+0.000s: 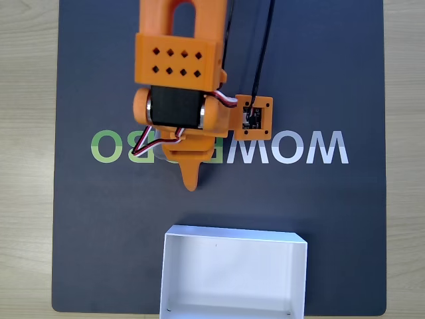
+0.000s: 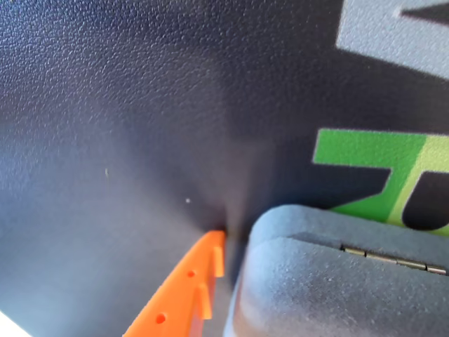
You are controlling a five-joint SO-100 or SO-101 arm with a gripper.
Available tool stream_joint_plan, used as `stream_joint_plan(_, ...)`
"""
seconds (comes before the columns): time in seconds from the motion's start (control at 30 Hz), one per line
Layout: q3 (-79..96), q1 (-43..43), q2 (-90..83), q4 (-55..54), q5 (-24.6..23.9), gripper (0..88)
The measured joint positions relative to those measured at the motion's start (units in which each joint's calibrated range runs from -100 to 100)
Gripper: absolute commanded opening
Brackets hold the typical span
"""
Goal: Grab the usb to bin
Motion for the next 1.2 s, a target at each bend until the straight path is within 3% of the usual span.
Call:
stream_joint_plan(0.3,-0.4,-0.2,0.0,-0.9,0.0,1.6)
stream_joint_plan(0.67,-0.2,-0.4,-3.5,-2.6,0.6,1.3)
stream_joint_plan(1.2,-0.2,-1.1,-39.4,-12.8,1.7,1.3)
